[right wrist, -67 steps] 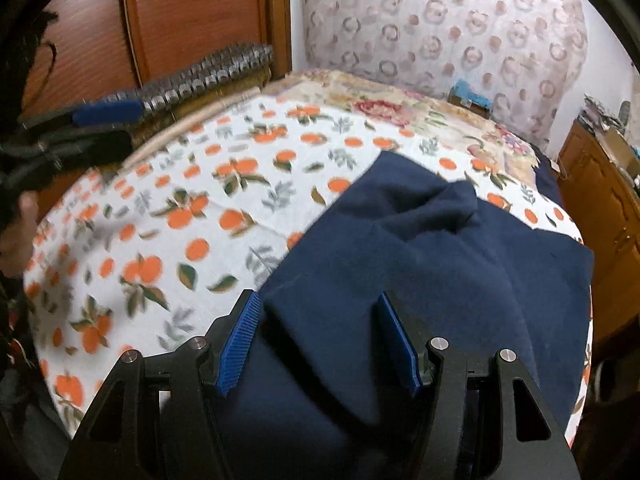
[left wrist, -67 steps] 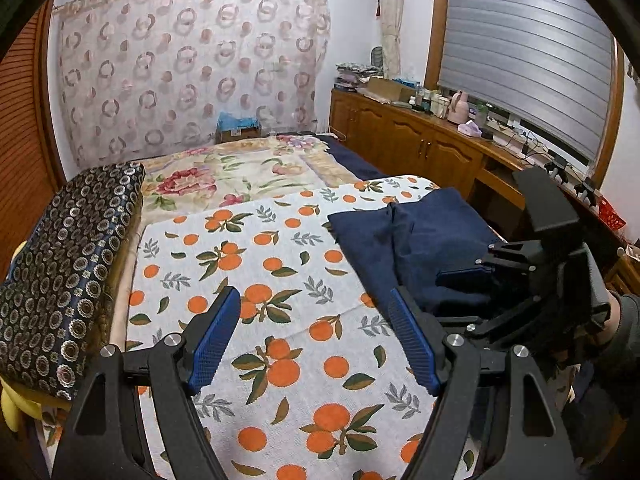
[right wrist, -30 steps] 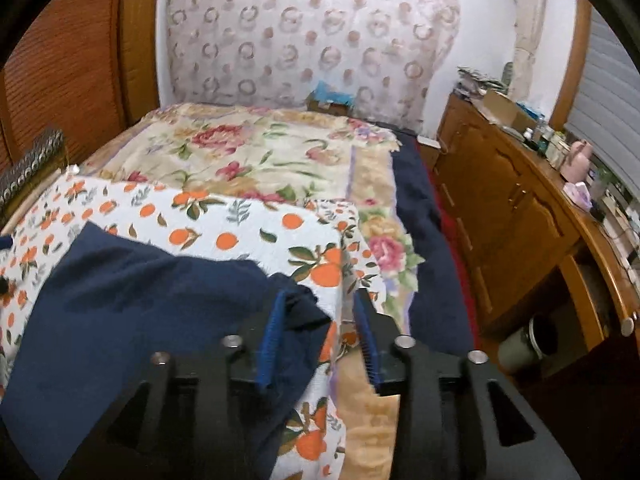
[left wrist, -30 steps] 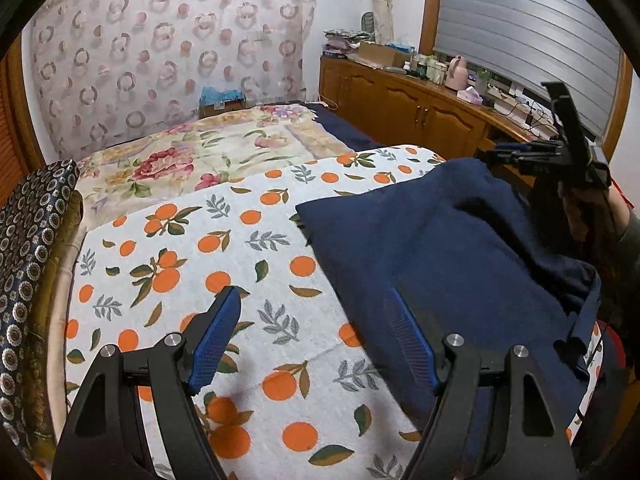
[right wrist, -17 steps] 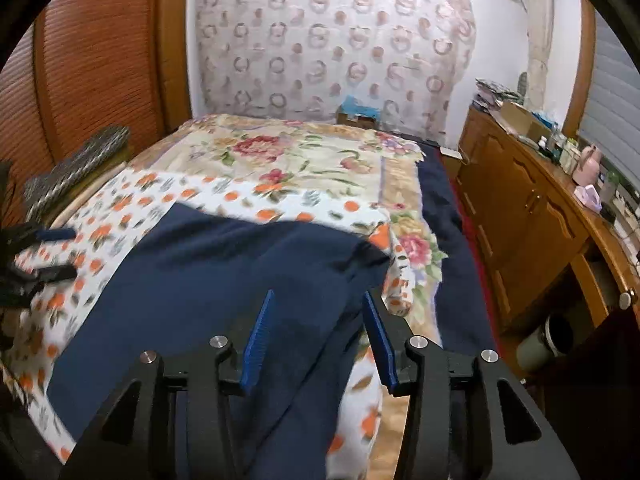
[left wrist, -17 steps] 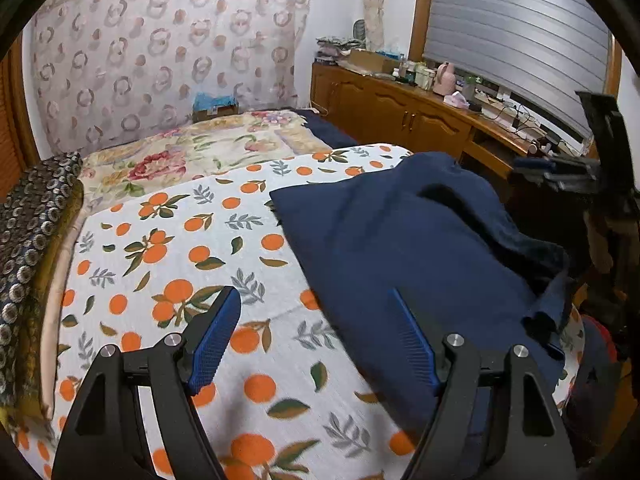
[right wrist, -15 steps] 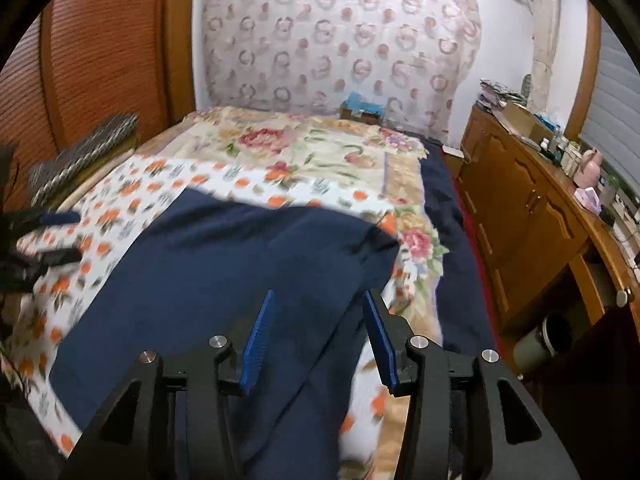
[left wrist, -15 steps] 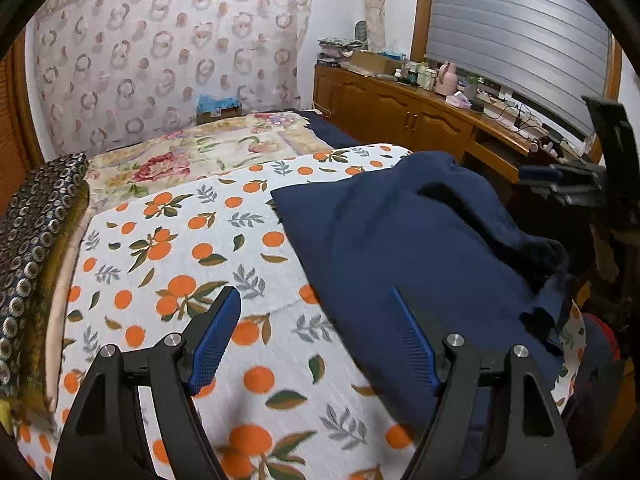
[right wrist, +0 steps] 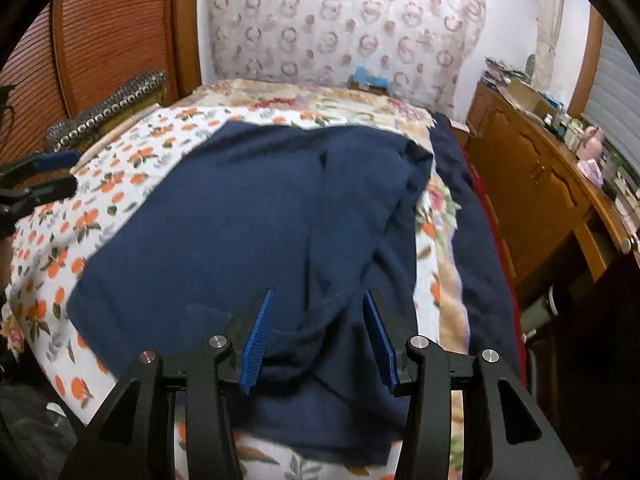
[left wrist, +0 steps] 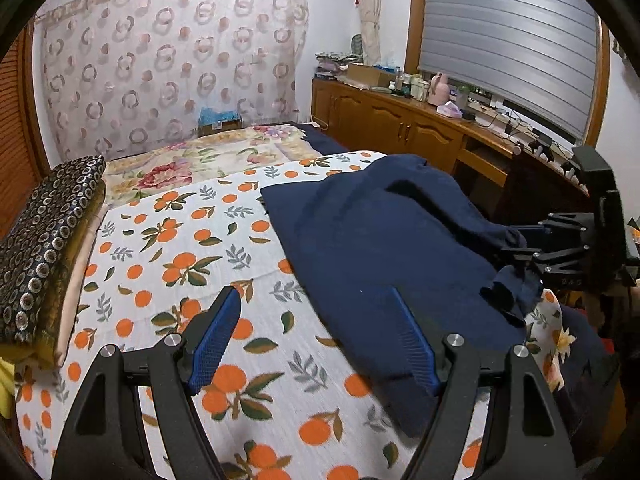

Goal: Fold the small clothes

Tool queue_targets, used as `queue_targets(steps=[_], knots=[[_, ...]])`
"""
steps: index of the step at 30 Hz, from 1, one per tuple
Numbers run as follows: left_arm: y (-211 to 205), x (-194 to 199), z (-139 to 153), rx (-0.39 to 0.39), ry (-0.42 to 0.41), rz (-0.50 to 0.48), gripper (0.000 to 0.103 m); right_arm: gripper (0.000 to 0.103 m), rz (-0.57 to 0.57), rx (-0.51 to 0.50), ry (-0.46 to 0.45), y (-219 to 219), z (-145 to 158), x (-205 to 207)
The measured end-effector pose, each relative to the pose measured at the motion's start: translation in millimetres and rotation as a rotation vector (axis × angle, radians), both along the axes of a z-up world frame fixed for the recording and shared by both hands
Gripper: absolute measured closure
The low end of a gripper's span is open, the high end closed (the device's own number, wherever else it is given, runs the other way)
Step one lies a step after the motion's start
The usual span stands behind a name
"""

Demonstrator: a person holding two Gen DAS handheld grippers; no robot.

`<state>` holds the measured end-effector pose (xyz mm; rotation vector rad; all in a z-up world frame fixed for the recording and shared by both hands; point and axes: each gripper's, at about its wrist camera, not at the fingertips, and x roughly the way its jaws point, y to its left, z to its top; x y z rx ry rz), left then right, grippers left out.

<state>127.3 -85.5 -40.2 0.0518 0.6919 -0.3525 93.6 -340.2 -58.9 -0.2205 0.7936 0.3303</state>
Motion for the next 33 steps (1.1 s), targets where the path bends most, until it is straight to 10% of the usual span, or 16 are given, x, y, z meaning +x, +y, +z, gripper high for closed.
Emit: queue_targets(steps=[5, 8, 23, 27, 33], knots=[[-1, -6, -5, 0.012, 0.007, 0.000, 0.026, 0.058, -0.006, 0.069, 0.035, -7, -5, -5], [0, -7, -9, 0.011, 0.023, -0.006, 0.026, 0.093, 0.041, 0.109, 0.049, -8, -8, -13], [-15, -13, -26, -0.005, 0.075, -0.046, 0.026, 0.100, -0.101, 0.073, -0.058, -76, 13, -41], [-20, -15, -31, 0.003, 0.087, -0.054, 0.026, 0.069, -0.145, 0.061, -0.036, -78, 1, -42], [-26, -17, -38, 0.004, 0.109, -0.066, 0.026, 0.050, -0.138, 0.165, -0.079, -71, 5, -54]])
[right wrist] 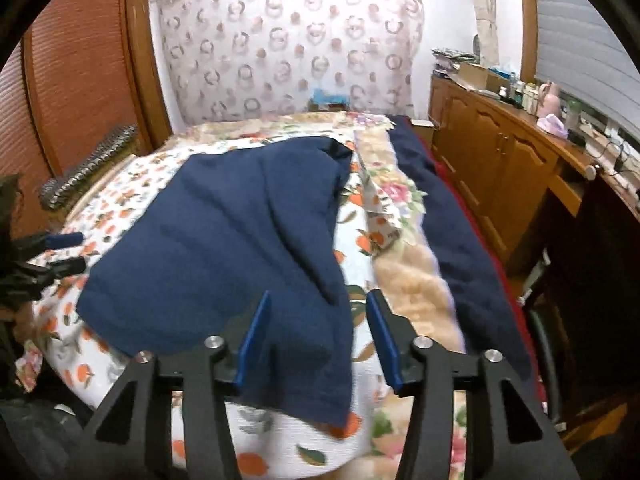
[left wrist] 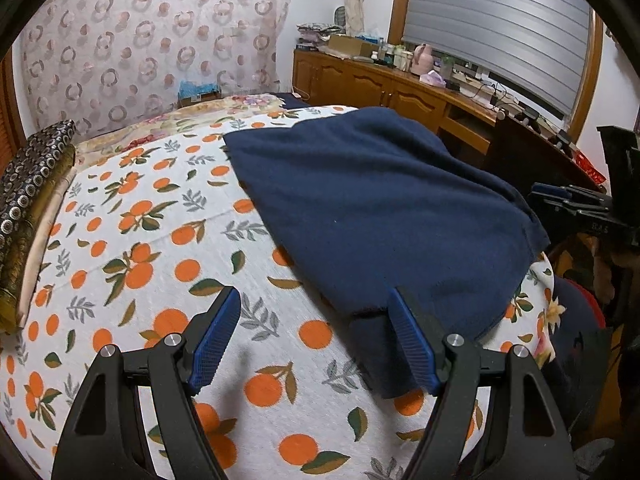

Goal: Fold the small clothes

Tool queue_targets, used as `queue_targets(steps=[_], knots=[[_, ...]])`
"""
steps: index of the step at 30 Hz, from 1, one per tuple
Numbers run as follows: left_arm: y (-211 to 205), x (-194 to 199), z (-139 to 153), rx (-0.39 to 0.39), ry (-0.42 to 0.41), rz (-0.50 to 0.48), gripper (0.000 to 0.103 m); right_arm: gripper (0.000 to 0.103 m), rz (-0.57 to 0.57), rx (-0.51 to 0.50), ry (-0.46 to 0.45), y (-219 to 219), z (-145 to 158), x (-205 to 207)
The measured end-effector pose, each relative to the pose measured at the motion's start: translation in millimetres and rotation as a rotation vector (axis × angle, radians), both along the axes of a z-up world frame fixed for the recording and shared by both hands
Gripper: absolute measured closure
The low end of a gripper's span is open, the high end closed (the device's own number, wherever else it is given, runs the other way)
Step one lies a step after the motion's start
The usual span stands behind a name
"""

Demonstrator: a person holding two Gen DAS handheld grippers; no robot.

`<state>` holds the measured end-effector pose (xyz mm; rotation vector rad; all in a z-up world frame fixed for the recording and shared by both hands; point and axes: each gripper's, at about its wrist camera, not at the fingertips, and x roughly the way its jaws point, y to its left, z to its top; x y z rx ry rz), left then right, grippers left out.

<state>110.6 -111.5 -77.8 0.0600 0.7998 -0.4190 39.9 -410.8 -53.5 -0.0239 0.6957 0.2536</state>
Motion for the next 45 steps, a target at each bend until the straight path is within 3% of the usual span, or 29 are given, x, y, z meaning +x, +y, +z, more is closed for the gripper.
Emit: queue_targets(steps=[10, 13, 20, 22, 24, 28, 34, 38, 39, 45], knots=[[-2, -9, -9, -0.051, 0.042, -0.037, 0.029, 0.047, 0.005, -0.002, 0.070, -10, -24, 0], [-3, -10, -13, -0.087, 0.077, -0.067, 0.050, 0.047, 0.007, 0.010, 0.082, -11, -25, 6], [-15, -18, -23, -0.085, 0.113, -0.119, 0.066, 0.047, 0.010, 0.021, 0.099, -7, -28, 11], [-17, -20, -23, -0.098, 0.129, -0.144, 0.090, 0.047, 0.011, 0.022, 0.094, -7, -27, 10], [-19, -27, -18, -0.098, 0.111, -0.148, 0.096, 0.047, 0.012, 0.029, 0.092, -6, -28, 10], [-21, -45, 0, -0.110, 0.079, -0.177, 0.096, 0.047, 0.020, 0.037, 0.089, -7, -30, 9], [-18, -40, -5, -0.121, 0.109, -0.160, 0.096, 0.048, 0.026, 0.041, 0.083, -2, -32, 6], [-17, -39, -1, -0.139, 0.089, -0.171, 0.097, 0.071, 0.064, 0.021, 0.086, 7, -33, 4], [-18, -38, 1, -0.148, 0.082, -0.176, 0.097, 0.086, 0.088, 0.017, 0.095, 11, -33, 4], [-9, -30, 31, -0.212, 0.019, -0.161, 0.097, 0.093, 0.131, 0.056, 0.073, 12, -20, 3]])
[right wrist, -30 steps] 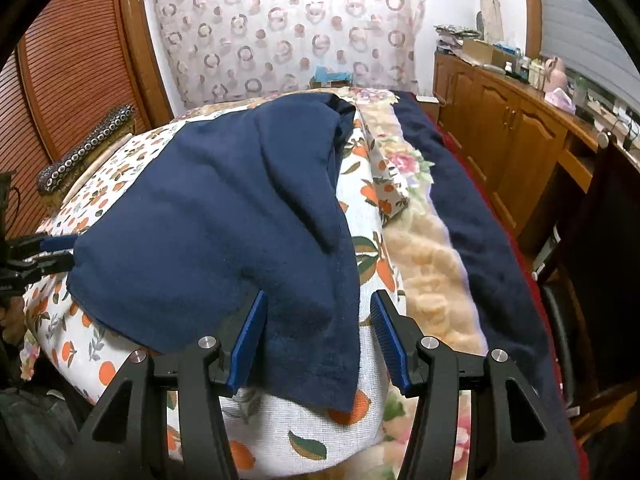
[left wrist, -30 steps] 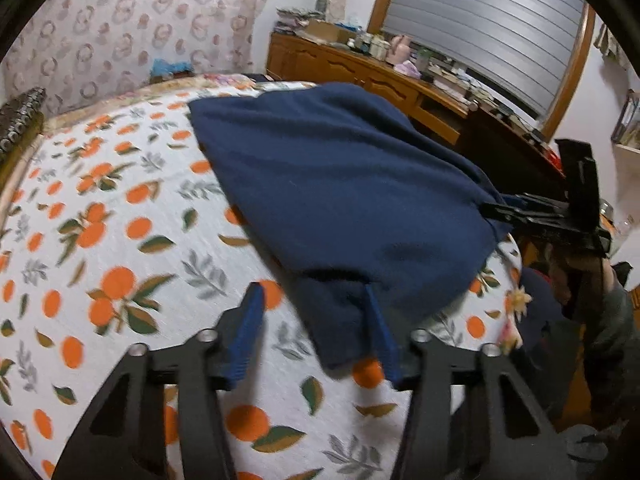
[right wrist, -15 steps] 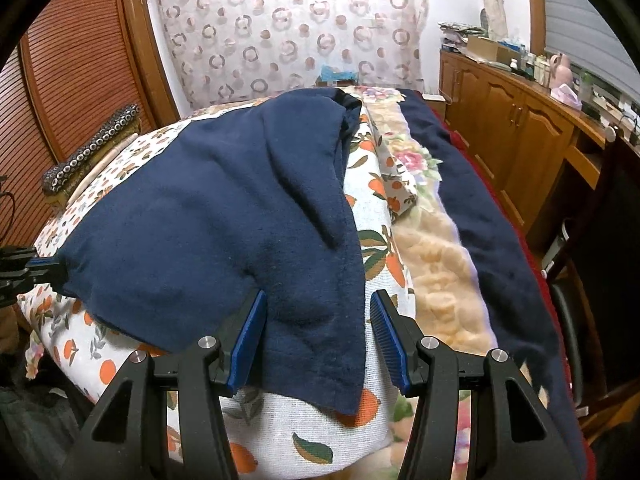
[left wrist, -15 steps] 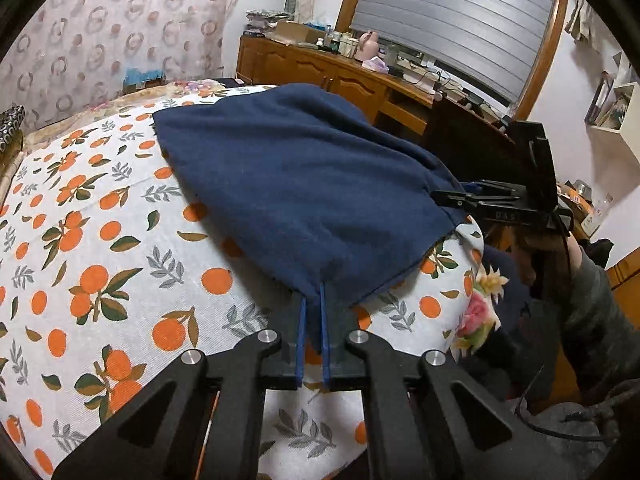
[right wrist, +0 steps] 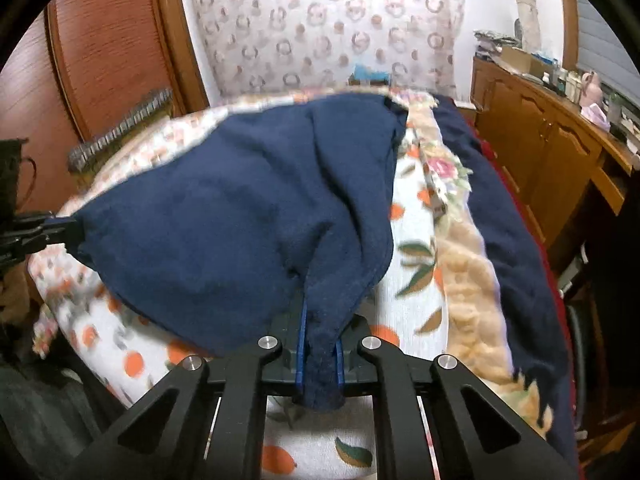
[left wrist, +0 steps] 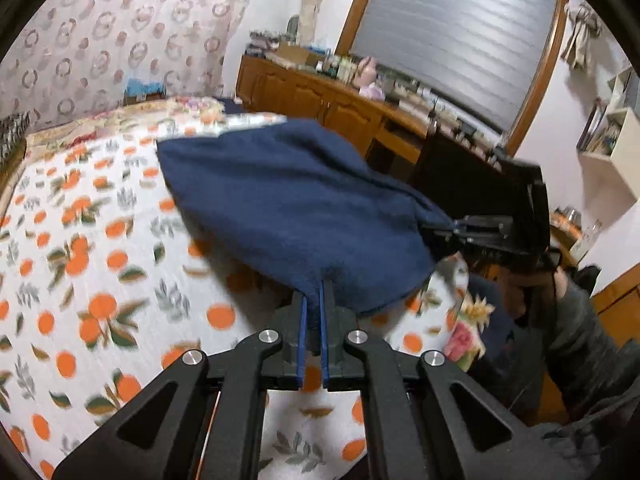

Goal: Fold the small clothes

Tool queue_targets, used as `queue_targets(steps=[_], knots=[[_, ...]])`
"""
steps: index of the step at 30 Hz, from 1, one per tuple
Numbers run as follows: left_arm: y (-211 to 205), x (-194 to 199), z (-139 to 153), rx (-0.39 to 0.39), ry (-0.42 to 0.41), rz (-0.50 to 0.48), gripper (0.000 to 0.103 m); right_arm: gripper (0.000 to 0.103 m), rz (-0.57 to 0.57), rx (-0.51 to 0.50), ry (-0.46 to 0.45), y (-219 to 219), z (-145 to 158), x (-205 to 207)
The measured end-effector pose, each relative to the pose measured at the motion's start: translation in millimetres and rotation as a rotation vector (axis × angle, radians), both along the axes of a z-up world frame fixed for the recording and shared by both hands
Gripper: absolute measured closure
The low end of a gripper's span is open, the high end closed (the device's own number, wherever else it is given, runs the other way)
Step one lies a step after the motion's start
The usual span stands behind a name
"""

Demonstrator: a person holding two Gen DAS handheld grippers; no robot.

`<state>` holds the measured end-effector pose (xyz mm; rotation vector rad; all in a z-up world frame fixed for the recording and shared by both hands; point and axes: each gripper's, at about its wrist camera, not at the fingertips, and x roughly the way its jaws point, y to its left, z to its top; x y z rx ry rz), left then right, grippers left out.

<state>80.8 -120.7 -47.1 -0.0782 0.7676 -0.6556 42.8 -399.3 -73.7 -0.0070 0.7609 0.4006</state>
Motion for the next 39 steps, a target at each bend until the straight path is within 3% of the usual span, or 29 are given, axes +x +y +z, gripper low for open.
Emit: queue_targets(steps=[6, 11, 23, 32, 39], knots=[[6, 39, 40, -0.045, -0.079, 0.032, 0.097, 0.093, 0.001, 0.089, -0.120, -14, 47, 13], [17, 86, 53, -0.055, -0.100, 0.092, 0.097, 0.093, 0.005, 0.099, -0.190, -11, 74, 46], [21, 165, 23, 0.031, -0.037, 0.168, 0.097, 0.093, 0.019, 0.037, -0.138, 16, 65, 137], [11, 192, 6, 0.109, -0.009, 0.185, 0.097, 0.093, 0.036, 0.013, -0.115, 21, 71, 158], [14, 202, -3, 0.111, 0.013, 0.198, 0.097, 0.092, 0.031, 0.014, -0.098, 23, 72, 165]])
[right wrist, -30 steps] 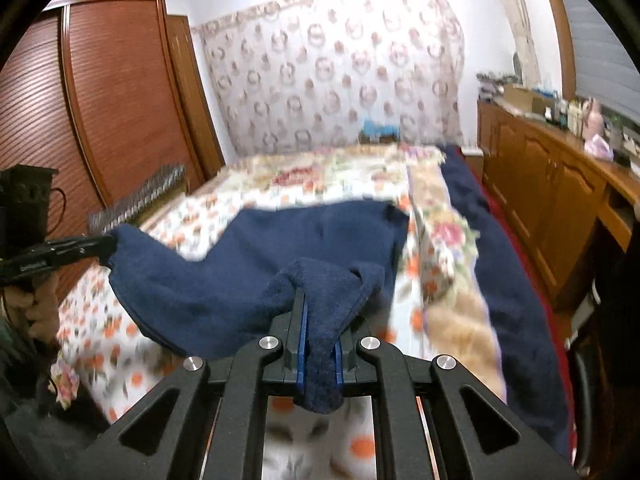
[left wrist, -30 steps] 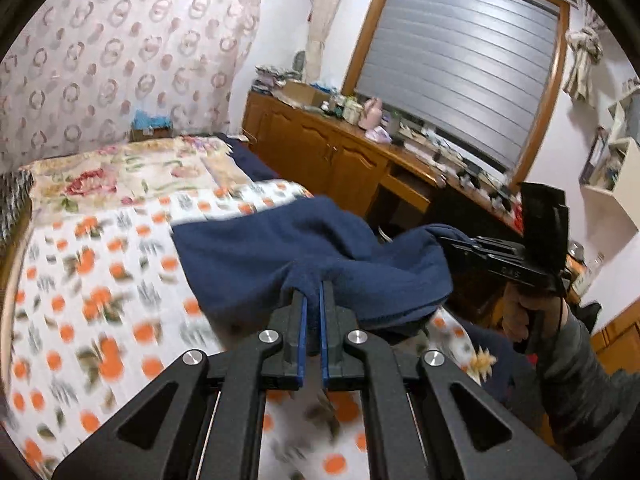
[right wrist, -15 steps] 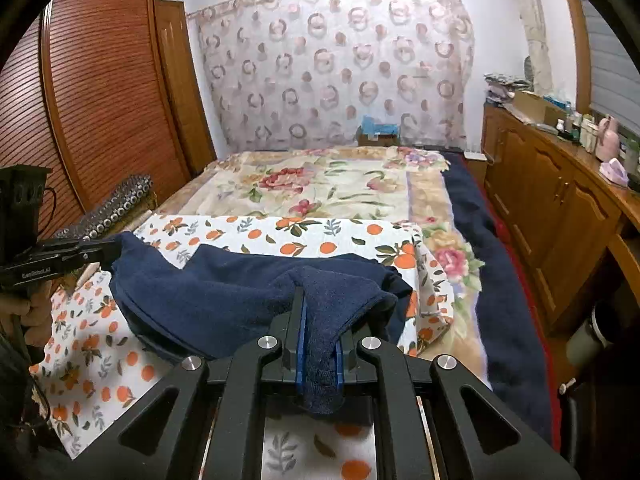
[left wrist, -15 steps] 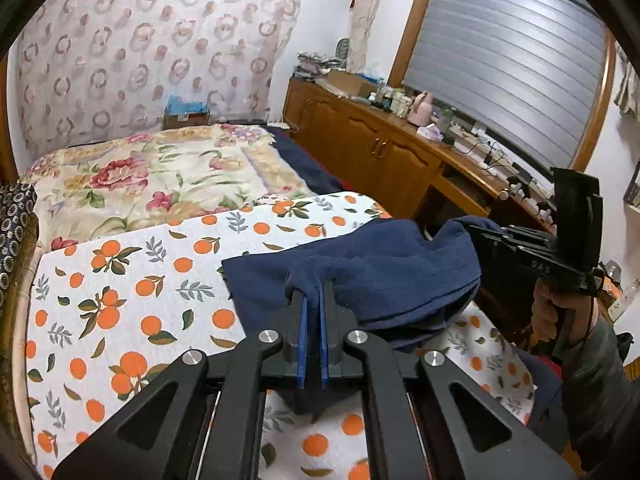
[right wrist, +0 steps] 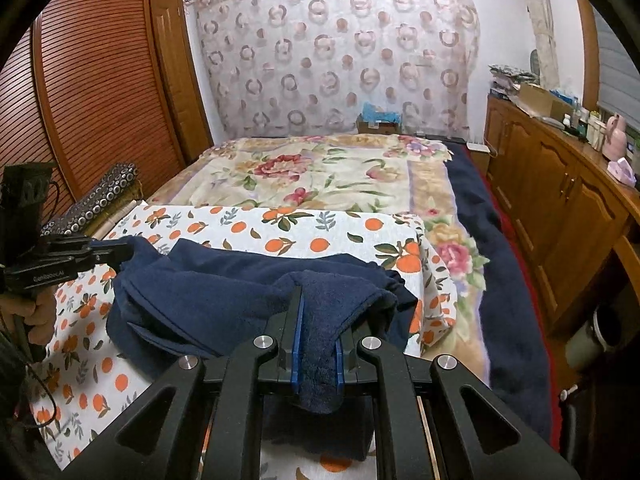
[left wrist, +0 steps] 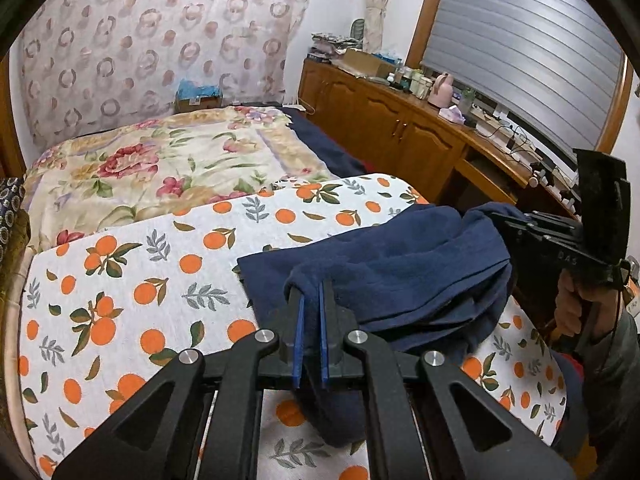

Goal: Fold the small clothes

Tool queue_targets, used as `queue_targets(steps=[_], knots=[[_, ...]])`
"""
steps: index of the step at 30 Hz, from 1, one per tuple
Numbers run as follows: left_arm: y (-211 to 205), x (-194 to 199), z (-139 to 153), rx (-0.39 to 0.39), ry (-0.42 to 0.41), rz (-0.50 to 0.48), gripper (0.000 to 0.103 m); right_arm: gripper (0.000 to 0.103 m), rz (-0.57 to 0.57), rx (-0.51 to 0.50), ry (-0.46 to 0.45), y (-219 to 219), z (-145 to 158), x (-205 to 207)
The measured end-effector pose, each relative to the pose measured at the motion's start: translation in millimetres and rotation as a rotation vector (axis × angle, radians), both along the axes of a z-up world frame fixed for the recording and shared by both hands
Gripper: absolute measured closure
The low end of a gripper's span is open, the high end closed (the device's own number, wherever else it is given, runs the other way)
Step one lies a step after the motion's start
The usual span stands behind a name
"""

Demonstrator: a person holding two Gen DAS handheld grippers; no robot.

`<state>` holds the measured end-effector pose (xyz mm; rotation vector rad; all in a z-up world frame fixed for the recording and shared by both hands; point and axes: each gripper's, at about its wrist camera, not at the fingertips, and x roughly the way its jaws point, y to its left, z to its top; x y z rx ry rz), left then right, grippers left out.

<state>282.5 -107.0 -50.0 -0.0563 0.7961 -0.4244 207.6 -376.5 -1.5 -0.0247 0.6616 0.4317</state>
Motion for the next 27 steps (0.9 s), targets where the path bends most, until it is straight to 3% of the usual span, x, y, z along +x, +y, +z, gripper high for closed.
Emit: queue_targets(steps=[3, 5, 6, 7, 11, 12, 13, 19, 27], knots=[[2, 0, 0, -0.004, 0.008, 0.002, 0.094, 0.084, -0.011, -0.003, -0.007, -1, 5, -2], [5, -3, 3, 0.003, -0.005, 0.007, 0.089, 0.072, -0.022, -0.008, -0.023, -2, 9, -5], [6, -5, 6, 0.011, -0.020, 0.015, 0.079, 0.065, -0.031, -0.014, -0.039, -2, 13, -8], [7, -6, 7, 0.015, -0.032, 0.020, 0.065, 0.065, -0.043, -0.024, -0.065, -4, 17, -13], [21, -15, 9, 0.008, -0.047, 0.017, 0.043, 0.060, -0.043, -0.046, -0.114, -10, 27, -31], [24, -17, 8, 0.007, -0.045, 0.015, 0.028, 0.056, -0.045, -0.052, -0.115, -12, 27, -35], [26, -19, 6, 0.005, -0.041, 0.010, 0.022, 0.053, -0.042, -0.058, -0.113, -12, 25, -40], [20, -14, -17, 0.053, 0.021, -0.020, 0.022, 0.048, -0.007, -0.135, -0.045, -7, -2, -36], [-3, 21, -30, 0.111, 0.067, -0.038, 0.022, 0.048, 0.047, -0.073, 0.016, 3, -2, 21]])
